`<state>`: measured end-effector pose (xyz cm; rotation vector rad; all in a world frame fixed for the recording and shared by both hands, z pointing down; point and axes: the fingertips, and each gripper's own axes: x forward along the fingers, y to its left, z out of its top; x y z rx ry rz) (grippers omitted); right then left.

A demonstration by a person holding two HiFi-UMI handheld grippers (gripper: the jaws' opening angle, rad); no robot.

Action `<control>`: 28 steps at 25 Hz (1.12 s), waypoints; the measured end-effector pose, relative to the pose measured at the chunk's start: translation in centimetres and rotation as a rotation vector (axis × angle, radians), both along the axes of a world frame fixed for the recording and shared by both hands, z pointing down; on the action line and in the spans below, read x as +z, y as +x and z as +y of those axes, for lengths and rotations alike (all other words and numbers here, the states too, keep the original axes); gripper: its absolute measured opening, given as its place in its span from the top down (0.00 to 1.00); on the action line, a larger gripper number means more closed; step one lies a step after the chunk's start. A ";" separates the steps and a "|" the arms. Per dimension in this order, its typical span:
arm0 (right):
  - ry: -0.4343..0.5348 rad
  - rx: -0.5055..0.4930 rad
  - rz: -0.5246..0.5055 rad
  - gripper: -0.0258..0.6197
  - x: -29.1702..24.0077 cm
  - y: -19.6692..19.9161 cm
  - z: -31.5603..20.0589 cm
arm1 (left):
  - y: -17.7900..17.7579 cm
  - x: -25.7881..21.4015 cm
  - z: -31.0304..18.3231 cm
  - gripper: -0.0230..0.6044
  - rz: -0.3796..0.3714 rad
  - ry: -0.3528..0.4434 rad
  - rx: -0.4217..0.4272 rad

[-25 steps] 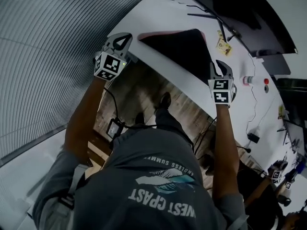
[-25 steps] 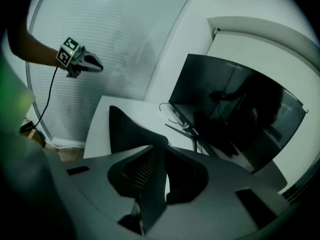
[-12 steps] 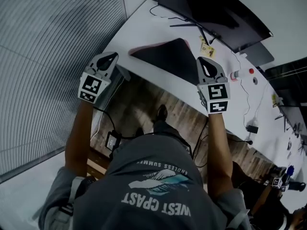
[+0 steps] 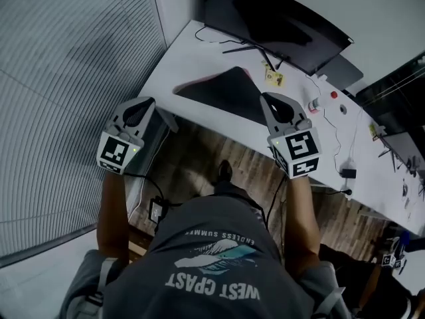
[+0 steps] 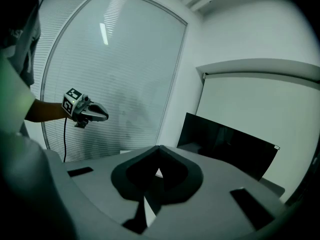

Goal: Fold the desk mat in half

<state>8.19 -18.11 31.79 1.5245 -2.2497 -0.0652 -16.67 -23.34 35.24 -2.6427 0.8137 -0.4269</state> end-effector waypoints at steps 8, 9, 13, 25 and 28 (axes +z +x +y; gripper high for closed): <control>0.036 -0.023 -0.007 0.92 -2.7 -1.3 3.2 | 0.9 -2.7 4.5 0.94 -0.002 0.094 0.099; 0.037 -0.024 -0.009 0.92 -2.7 -1.4 3.5 | 1.1 -2.8 5.0 0.94 -0.020 0.115 0.118; 0.035 -0.027 -0.017 0.92 -2.5 -1.8 4.5 | 1.6 -2.5 6.7 0.94 -0.057 0.149 0.162; 0.023 -0.012 -0.010 0.92 -2.3 -2.0 5.9 | 1.2 -1.5 7.8 0.94 -0.045 0.137 0.173; 0.019 -0.007 -0.008 0.92 -1.9 -1.8 6.1 | 1.2 -1.2 8.1 0.94 -0.039 0.129 0.172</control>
